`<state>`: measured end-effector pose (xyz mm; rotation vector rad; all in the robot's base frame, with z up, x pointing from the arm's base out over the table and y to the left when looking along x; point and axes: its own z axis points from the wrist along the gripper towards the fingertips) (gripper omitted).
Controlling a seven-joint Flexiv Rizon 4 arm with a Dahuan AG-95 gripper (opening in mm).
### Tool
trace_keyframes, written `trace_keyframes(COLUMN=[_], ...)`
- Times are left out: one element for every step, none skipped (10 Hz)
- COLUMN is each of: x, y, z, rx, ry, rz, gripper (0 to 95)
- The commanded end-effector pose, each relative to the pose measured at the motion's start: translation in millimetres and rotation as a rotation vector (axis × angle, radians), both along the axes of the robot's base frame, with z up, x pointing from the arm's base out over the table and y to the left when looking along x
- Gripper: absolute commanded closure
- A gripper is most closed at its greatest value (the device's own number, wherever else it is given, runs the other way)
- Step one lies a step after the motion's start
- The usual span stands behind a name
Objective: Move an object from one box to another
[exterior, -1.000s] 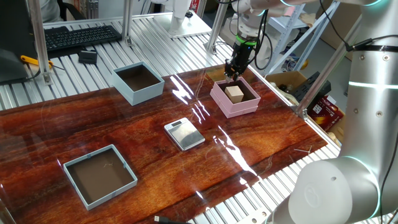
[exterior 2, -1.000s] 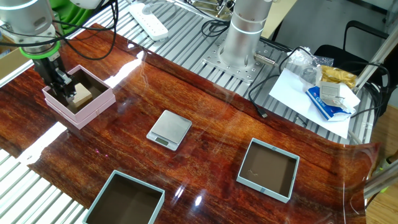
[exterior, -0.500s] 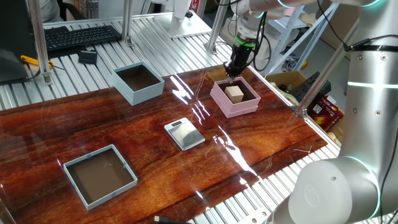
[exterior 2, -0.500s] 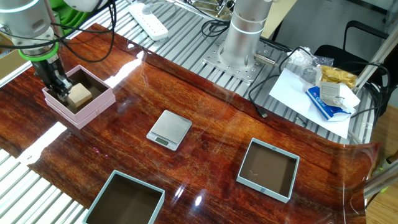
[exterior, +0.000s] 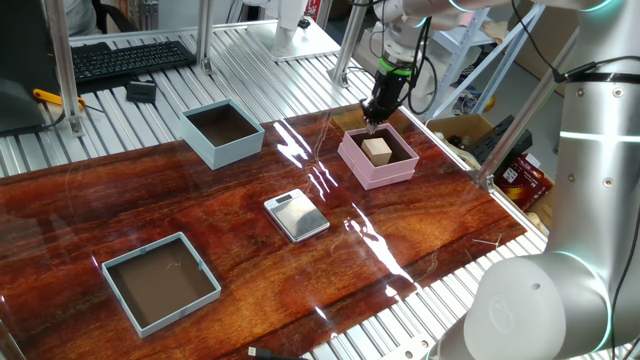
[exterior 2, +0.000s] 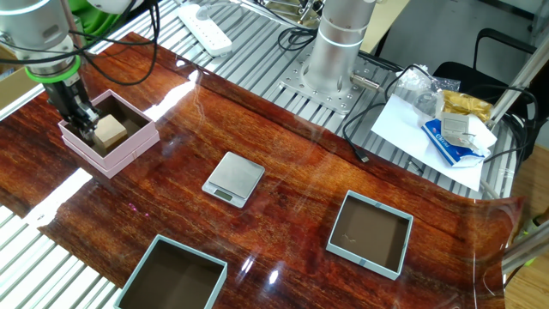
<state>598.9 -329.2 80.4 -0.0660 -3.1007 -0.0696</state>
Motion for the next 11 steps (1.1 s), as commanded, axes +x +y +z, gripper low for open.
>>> trace_keyframes(x=[0.9,0.9,0.9,0.9,0.9,0.9,0.9,0.9,0.9,0.9,0.9], y=[-0.5,-0.5,-0.5,-0.5,-0.5,-0.5,-0.5,-0.5,-0.5,-0.5,-0.5], z=[-0.8,-0.8,-0.8,-0.8,-0.8,-0.8,-0.8,-0.8,-0.8,-0.8,-0.8], rx=[-0.002,-0.002,-0.003,-0.004,-0.004,-0.003,-0.001,-0.001,0.005,-0.006,-0.002], ry=[-0.001,-0.001,0.000,-0.001,0.000,0.000,0.002,0.001,-0.004,-0.006,0.009], rz=[0.000,-0.002,-0.006,-0.006,-0.008,-0.011,-0.008,-0.007,0.007,0.026,0.026], gripper=[95.0,95.0,95.0,76.0,76.0,76.0,76.0,76.0,76.0,95.0,95.0])
